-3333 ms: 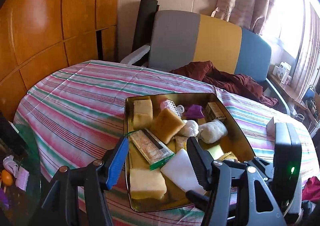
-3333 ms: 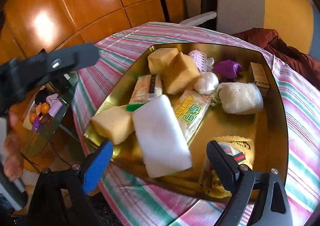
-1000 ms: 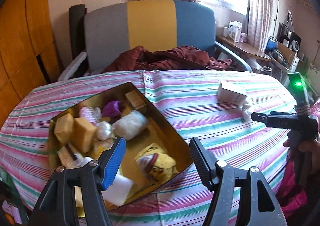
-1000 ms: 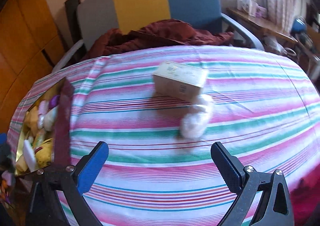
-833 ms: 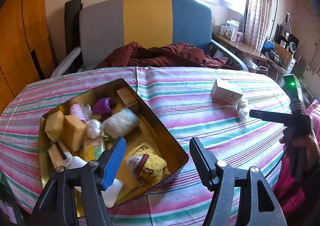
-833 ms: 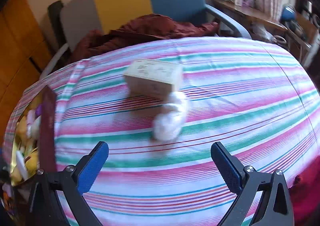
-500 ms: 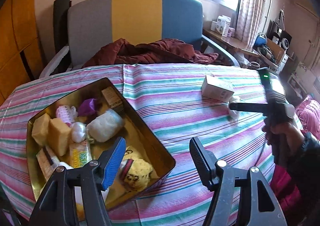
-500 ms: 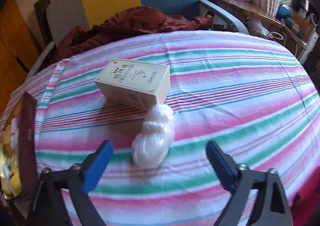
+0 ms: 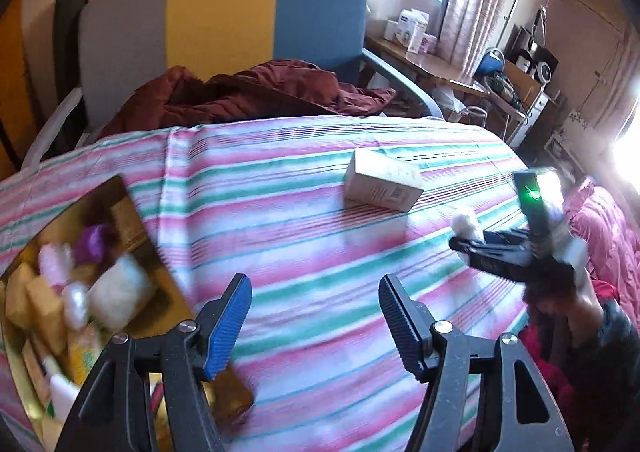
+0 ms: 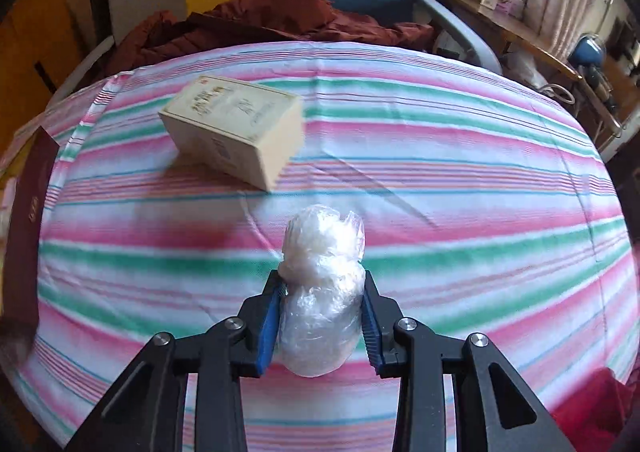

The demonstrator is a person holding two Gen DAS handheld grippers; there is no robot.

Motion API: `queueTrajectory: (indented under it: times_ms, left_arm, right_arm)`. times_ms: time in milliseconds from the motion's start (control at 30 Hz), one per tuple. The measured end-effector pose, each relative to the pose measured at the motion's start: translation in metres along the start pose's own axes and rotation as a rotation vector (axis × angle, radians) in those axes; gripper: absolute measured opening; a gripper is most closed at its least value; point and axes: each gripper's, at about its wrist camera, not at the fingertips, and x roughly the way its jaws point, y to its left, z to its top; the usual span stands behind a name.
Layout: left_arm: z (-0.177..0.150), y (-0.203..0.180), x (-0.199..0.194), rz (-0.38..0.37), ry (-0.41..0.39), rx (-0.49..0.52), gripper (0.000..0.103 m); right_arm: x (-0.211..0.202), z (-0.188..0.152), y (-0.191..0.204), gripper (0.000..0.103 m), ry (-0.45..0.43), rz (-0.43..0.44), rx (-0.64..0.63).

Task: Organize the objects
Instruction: 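Grasp the plastic-wrapped cotton with the right tool while the left tool approaches the box, then close the left tool on the cream box with Chinese print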

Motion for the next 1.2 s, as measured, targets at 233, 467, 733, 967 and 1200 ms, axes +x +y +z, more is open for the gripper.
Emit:
queueTrajectory:
  times_ms: [233,467,733,967,1200]
  left_arm:
    - [0.040,-0.031,0.061,-0.151,0.154,-0.100,0.077]
    - [0.077,-0.052,0.134,-0.228,0.279,-0.281,0.077]
    - [0.110,-0.054,0.187,-0.210,0.319,-0.423,0.079]
    - [0.143,-0.054,0.208,-0.066,0.308,-0.331,0.080]
    - [0.161,-0.085,0.222,-0.028,0.306,-0.203,0.081]
  right_arm:
    - [-0.011,0.003,-0.018,0.037,-0.058,0.033,0.048]
    - [-0.017,0.006,-0.032,0.037,-0.057,0.063,0.091]
    - [-0.022,0.009,-0.035,0.037,-0.076,0.052,0.086]
    - [-0.026,0.009,-0.032,0.037,-0.082,0.055,0.071]
    - [-0.024,0.009,-0.027,0.038,-0.070,0.053,0.053]
